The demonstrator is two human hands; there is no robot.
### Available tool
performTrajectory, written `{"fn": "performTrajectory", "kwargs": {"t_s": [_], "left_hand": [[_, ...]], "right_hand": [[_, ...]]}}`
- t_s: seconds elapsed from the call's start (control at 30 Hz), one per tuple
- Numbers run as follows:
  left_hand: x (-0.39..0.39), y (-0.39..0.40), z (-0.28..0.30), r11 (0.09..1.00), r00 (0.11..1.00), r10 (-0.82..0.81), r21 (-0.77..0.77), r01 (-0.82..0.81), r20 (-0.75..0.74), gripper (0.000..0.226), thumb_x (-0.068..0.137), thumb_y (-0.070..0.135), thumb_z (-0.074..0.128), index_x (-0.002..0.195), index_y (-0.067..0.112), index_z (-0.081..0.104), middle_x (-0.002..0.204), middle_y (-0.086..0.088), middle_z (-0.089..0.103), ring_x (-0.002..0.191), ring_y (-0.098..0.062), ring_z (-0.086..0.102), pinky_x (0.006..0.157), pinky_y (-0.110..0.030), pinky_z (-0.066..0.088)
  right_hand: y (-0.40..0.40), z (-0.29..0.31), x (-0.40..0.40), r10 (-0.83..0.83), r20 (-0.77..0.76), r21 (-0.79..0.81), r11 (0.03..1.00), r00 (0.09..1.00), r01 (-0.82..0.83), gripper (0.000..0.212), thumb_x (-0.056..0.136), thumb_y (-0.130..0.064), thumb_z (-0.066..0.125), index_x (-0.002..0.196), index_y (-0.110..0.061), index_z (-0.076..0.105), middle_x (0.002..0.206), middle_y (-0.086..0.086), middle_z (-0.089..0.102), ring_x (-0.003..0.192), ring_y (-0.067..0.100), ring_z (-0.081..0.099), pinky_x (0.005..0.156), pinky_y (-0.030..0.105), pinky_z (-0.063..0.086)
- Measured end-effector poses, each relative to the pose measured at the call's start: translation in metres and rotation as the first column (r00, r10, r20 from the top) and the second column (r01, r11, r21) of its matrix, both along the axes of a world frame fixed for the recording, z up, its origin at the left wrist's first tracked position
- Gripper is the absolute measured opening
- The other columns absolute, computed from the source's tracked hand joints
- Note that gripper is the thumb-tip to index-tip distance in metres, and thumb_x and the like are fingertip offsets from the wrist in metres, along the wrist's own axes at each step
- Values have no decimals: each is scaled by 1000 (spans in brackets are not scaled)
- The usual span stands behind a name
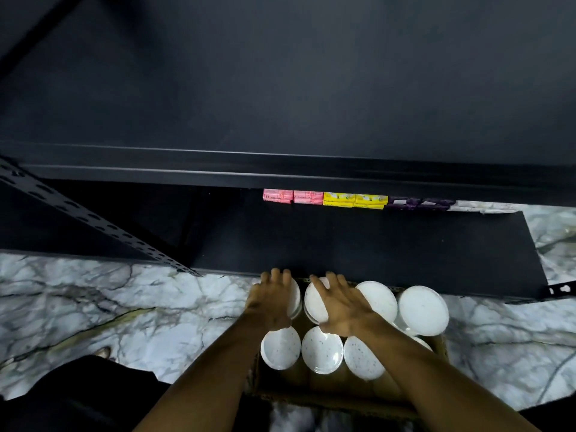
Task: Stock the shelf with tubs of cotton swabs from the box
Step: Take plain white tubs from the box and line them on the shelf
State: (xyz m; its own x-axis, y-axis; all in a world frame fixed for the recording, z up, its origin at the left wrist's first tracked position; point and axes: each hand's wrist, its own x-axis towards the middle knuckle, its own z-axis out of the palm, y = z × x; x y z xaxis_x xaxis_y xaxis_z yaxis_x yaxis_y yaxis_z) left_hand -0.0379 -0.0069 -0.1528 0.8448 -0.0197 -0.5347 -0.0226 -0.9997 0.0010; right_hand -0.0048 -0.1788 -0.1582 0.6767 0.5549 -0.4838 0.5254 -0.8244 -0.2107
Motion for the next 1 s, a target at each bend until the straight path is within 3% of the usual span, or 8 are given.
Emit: {"fn": "performTrajectory", "kwargs": {"t_s": [0.27, 0.6, 0.87, 1.0], "left_hand": [[3, 6, 43, 999, 997, -47, -3, 47, 56, 111, 65, 55, 76, 147, 14, 14, 142, -9, 31, 127, -31, 35, 98, -42, 45], [-14, 11, 170, 994, 957, -103, -6, 109, 269, 111, 61, 59, 74, 146, 19, 16, 141, 0, 31, 123, -24, 38, 90, -41, 46], [-54, 15, 285, 985, 903, -143, -29, 169, 405, 117, 60, 71, 65, 151, 25, 7, 141, 8, 27, 123, -18, 38, 96, -36, 44], [-67, 17, 342, 982, 864, -160, -15, 190, 478, 116, 58, 72, 60, 152, 28, 6, 140, 11, 29, 126, -14, 38, 98, -36, 43]], "right_hand": [[-4, 45, 0, 32, 51, 101, 994, 998, -37, 103, 66, -41, 76, 147, -23, 14, 138, 8, 24, 121, 28, 33, 91, 39, 43], [-13, 168, -6, 63, 194, 190, 977, 979, -100, 108, 63, -54, 71, 148, -25, 10, 135, 1, 24, 119, 22, 35, 91, 35, 41], [-28, 289, -40, 80, 314, 248, 955, 946, -163, 91, 61, -64, 60, 138, -37, 20, 127, -10, 26, 119, 15, 34, 87, 33, 36], [-28, 346, -52, 88, 427, 245, 947, 900, -209, 93, 62, -64, 55, 143, -37, 17, 132, -14, 23, 120, 11, 34, 84, 29, 32]]}}
